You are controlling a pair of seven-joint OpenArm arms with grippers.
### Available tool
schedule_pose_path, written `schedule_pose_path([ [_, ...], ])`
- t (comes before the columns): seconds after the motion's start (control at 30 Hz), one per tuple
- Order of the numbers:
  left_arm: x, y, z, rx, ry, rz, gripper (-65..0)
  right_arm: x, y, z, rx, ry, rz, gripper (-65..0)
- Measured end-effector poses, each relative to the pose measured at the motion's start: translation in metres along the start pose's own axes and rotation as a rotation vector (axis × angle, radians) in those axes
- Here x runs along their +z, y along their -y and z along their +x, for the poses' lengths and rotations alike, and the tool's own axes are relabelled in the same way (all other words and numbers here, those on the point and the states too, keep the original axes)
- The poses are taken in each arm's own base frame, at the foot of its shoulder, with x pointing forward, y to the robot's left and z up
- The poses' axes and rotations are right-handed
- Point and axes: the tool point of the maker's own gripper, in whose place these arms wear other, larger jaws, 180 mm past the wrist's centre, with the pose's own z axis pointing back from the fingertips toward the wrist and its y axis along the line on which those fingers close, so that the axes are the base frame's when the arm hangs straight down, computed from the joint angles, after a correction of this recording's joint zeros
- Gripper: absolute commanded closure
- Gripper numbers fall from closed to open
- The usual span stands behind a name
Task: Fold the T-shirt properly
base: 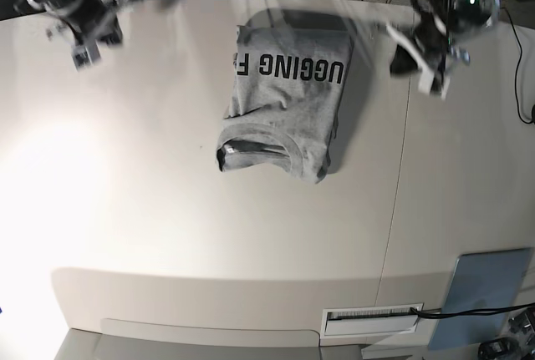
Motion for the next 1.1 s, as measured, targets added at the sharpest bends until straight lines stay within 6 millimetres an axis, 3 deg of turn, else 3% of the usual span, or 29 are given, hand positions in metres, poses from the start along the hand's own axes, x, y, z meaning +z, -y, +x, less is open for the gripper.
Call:
schedule_pose_path([
  [0.17,0.024,0.01,-0.075,0.062,-0.19,-0.003,0.0,0.036,0.006,-0.063,-0.078,-0.142,-0.019,0.0],
  [0.37,0.052,0.019,-0.174,0.108,-0.402,-0.036,0.0,0.065,-0.008,-0.153,-0.14,-0.417,-0.058,0.0],
  [0.53,0.045,0.032,-0.264,0.298,-0.51,-0.114,-0.2,0.045,0.002,-0.215,-0.25,-0.517,-0.065,0.0],
  [0.67,0.028,0.033,-0.321,0.464,-0.605,-0.126,-9.4,0.008,-0.003,-0.261,-0.385,-0.575,-0.03,0.0],
  [0.83,-0.006,0.047,-0.351,0.579,-0.654,-0.171,-11.7,-0.032,0.006,-0.298,-0.567,-0.611,0.005,0.0],
  [0.97,-0.036,0.044,-0.348,0.567,-0.636,-0.158,-11.7,-0.064,0.03,-0.298,-0.608,-0.546,-0.027,0.0],
  [1.1,-0.062,0.036,-0.35,0.513,-0.694,-0.046,-11.7,-0.087,0.027,-0.294,-0.535,-0.567,0.013,0.0],
])
